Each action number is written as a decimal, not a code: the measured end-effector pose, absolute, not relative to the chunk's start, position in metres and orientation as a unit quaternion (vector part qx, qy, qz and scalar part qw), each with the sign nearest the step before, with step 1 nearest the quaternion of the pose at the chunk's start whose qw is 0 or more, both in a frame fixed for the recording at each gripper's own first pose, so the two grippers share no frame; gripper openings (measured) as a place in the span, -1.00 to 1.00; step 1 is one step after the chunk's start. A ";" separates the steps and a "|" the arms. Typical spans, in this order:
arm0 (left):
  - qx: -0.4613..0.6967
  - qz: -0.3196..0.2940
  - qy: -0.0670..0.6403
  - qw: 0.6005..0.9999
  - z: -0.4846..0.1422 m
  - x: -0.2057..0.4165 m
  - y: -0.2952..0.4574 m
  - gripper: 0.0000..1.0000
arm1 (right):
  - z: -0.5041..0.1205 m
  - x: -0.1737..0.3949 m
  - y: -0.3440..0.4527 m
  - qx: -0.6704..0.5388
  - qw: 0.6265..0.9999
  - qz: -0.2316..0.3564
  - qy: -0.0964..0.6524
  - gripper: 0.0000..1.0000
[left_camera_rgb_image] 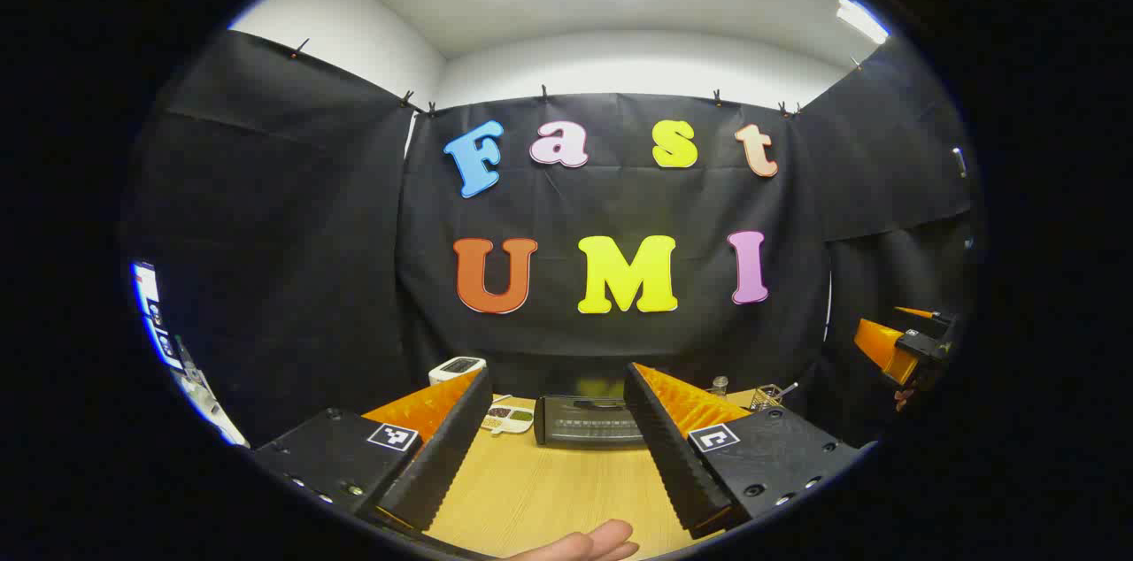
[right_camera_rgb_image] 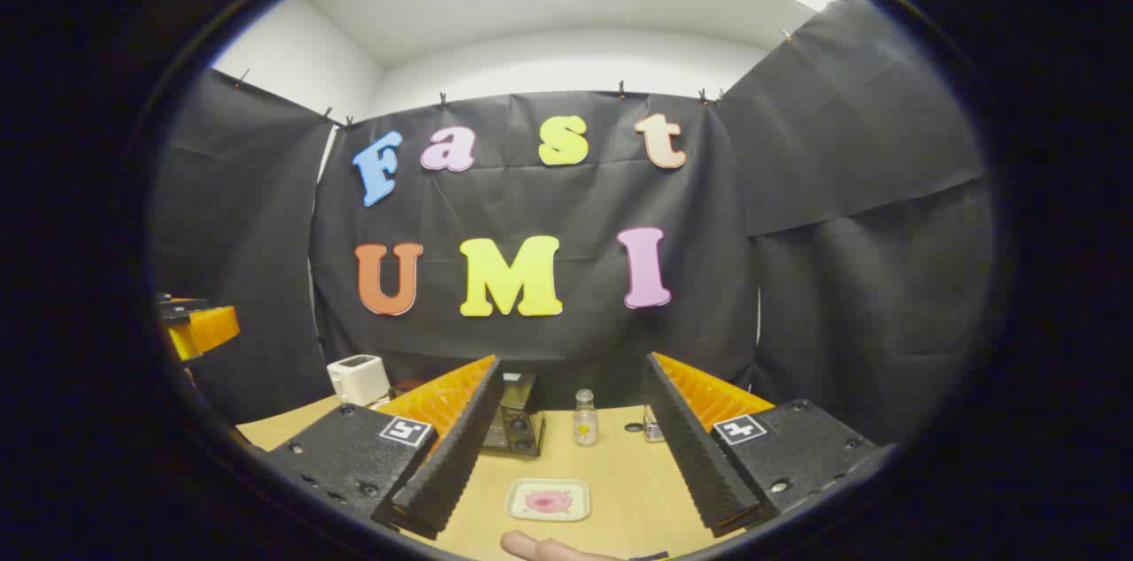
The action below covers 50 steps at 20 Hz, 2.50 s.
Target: Open the electric oven with the left hand, put the food in, and close the electric oven.
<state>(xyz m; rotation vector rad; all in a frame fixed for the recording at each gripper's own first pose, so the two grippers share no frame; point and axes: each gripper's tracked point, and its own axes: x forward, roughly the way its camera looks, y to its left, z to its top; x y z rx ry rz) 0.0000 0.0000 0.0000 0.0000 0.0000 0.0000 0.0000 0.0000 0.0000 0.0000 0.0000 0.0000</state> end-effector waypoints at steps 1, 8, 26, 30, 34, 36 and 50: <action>0.001 -0.001 0.002 1.000 -0.003 0.001 -0.001 0.90 | -0.002 0.001 -0.002 -0.002 1.000 0.001 0.003 0.92; -0.021 -0.023 -0.002 1.000 -0.012 0.015 -0.013 0.89 | -0.006 0.016 -0.011 0.001 1.000 0.005 -0.009 0.93; -0.005 -0.090 0.126 0.988 -0.143 0.233 -0.091 0.91 | -0.014 0.069 -0.065 0.013 0.999 0.025 -0.017 0.92; 0.010 -0.089 0.175 0.980 -0.189 0.285 -0.105 0.91 | -0.016 0.070 -0.091 0.008 1.000 0.004 -0.017 1.00; 0.026 -0.079 0.241 0.967 -0.240 0.316 -0.101 0.94 | -0.017 0.065 -0.106 0.027 1.000 -0.008 -0.010 0.92; 0.026 -0.090 0.264 0.960 -0.255 0.322 -0.105 0.93 | -0.015 0.061 -0.114 0.019 1.000 -0.017 -0.016 1.00; 0.028 -0.073 0.295 0.952 -0.269 0.347 -0.099 0.79 | -0.002 0.012 -0.107 -0.014 0.999 -0.027 -0.042 0.92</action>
